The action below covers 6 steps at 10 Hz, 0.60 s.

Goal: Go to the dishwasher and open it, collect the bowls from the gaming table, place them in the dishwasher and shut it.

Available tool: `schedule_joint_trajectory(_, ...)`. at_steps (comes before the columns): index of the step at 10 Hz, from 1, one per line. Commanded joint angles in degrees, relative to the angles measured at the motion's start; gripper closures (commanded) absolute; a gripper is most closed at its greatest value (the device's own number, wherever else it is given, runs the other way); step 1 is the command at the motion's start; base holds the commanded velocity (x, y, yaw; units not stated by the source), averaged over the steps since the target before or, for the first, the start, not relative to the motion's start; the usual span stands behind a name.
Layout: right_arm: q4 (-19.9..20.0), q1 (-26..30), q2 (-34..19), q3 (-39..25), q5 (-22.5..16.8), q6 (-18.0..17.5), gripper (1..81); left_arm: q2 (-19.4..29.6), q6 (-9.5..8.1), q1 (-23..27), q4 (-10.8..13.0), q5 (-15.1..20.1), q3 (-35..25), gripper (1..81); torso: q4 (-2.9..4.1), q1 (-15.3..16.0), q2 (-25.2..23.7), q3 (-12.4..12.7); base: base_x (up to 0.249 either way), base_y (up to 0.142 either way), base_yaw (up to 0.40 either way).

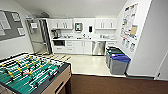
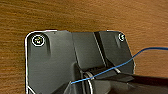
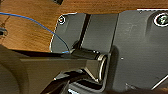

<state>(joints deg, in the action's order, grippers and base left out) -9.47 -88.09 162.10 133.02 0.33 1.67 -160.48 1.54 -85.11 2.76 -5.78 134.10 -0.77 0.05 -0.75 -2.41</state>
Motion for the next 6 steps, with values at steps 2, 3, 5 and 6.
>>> schedule_joint_trajectory(2,0.2,2.6,-0.4,-0.6,-3.0,0.3,1.0,0.8,0.49,2.9,0.7,2.8,-0.4,1.0,0.0,0.0,0.0,0.0,0.132,0.0,0.0)
schedule_joint_trajectory(3,0.3,2.6,-0.4,-0.6,-3.0,0.3,1.0,0.8,0.49,3.0,0.7,2.8,-0.5,1.0,0.0,0.0,0.0,0.0,0.132,0.0,0.0)
schedule_joint_trajectory(5,0.2,2.5,-0.4,-0.6,-3.0,0.3,1.0,0.7,0.49,3.0,0.7,2.8,-0.5,1.0,0.0,0.0,0.0,0.0,0.132,0.0,0.0)
schedule_joint_trajectory(6,0.2,2.5,-0.4,-0.6,-3.0,0.3,1.0,0.7,0.49,2.9,0.7,2.8,-0.6,1.0,0.0,0.0,0.0,0.0,0.132,0.0,0.0)
